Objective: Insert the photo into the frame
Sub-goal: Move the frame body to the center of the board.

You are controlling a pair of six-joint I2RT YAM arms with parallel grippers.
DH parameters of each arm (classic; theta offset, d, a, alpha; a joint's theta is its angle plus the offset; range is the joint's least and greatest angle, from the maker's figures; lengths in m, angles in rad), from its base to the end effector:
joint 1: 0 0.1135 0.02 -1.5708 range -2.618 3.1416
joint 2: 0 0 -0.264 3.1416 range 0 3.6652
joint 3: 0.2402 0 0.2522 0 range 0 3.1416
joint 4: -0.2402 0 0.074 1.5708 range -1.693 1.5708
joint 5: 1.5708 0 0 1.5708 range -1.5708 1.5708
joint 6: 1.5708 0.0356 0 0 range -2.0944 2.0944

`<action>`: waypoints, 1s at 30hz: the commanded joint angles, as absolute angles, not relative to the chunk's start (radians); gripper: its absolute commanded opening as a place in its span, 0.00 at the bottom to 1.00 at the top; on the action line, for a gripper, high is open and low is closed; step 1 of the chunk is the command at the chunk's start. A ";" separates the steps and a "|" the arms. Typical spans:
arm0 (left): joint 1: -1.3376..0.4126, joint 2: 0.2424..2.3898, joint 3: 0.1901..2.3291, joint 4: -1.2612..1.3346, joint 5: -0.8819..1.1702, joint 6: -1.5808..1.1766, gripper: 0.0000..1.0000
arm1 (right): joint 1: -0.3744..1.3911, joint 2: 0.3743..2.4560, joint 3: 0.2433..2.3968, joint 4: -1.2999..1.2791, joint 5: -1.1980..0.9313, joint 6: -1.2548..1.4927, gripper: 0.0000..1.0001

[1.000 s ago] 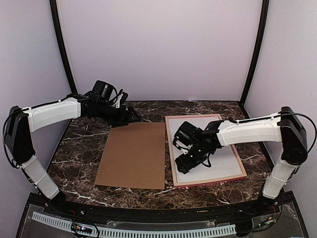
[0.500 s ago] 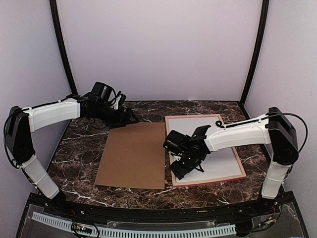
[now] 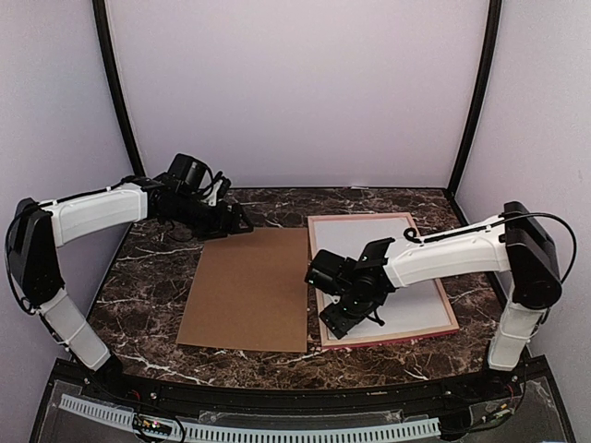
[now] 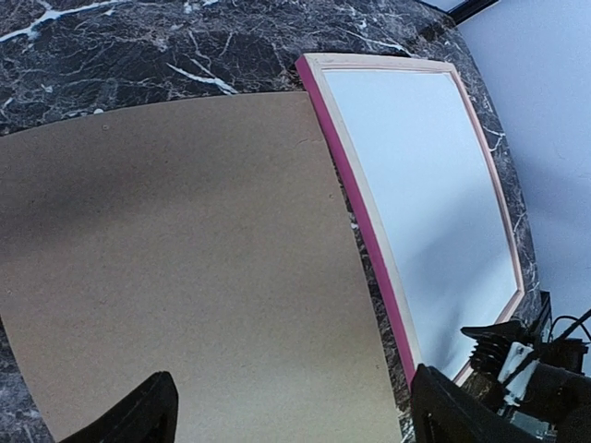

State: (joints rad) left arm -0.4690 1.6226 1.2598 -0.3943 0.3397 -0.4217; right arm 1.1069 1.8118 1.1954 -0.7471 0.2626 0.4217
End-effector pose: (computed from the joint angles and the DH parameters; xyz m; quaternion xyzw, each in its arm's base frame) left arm 0.3177 -0.1743 0.2724 0.0883 0.9033 -0.3081 0.2851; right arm 0.1603 0.2998 0.1712 -0.3185 0.9333 -0.0230 0.1642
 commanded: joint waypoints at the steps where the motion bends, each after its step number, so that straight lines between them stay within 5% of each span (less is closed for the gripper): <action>1: -0.456 1.568 1.242 -0.448 0.268 -0.374 0.93 | 1.110 1.705 1.187 -0.680 0.241 0.408 0.77; 13: -0.290 1.557 1.129 -0.482 0.307 -0.322 0.99 | 1.070 1.783 1.328 -0.419 0.029 0.512 0.80; 20: -0.182 1.526 0.995 -0.373 0.465 -0.361 0.99 | 1.061 1.984 1.494 -0.495 0.059 0.600 0.79; 30: -0.157 1.560 0.955 -0.352 0.469 -0.376 0.99 | 0.995 2.014 1.436 -0.487 0.054 0.660 0.79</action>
